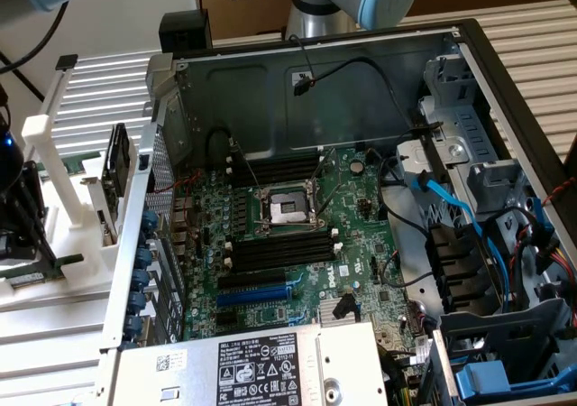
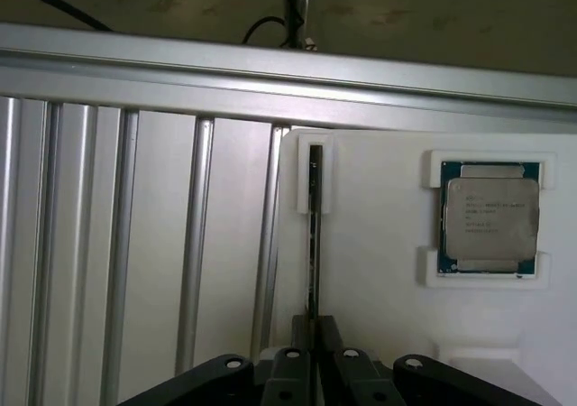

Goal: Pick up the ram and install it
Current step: 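Pick up the ram and move it above insertion slot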

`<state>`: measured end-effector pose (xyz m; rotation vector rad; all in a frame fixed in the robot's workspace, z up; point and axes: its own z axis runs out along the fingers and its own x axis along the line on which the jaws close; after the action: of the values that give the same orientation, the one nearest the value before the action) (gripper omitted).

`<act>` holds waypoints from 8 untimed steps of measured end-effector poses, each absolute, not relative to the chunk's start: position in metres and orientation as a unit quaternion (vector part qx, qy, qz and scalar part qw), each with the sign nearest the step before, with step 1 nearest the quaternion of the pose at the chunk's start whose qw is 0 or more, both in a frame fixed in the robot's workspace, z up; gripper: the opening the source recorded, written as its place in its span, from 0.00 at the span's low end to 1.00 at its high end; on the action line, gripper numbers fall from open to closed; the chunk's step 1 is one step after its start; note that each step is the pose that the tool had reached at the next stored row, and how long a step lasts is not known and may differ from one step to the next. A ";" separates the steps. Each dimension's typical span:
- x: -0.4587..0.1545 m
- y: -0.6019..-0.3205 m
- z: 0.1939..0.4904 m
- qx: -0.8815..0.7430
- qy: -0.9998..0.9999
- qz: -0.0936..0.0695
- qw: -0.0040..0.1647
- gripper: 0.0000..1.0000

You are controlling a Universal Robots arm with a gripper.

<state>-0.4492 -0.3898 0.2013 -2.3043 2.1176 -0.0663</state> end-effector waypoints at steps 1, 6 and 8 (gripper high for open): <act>-0.449 -0.390 0.201 -0.736 0.676 -0.021 0.006 0.12; -0.449 -0.390 0.201 -0.736 0.676 -0.021 0.006 0.12; -0.449 -0.390 0.201 -0.736 0.676 -0.021 0.006 0.12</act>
<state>-0.4492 -0.3897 0.2012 -2.3042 2.1176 -0.0663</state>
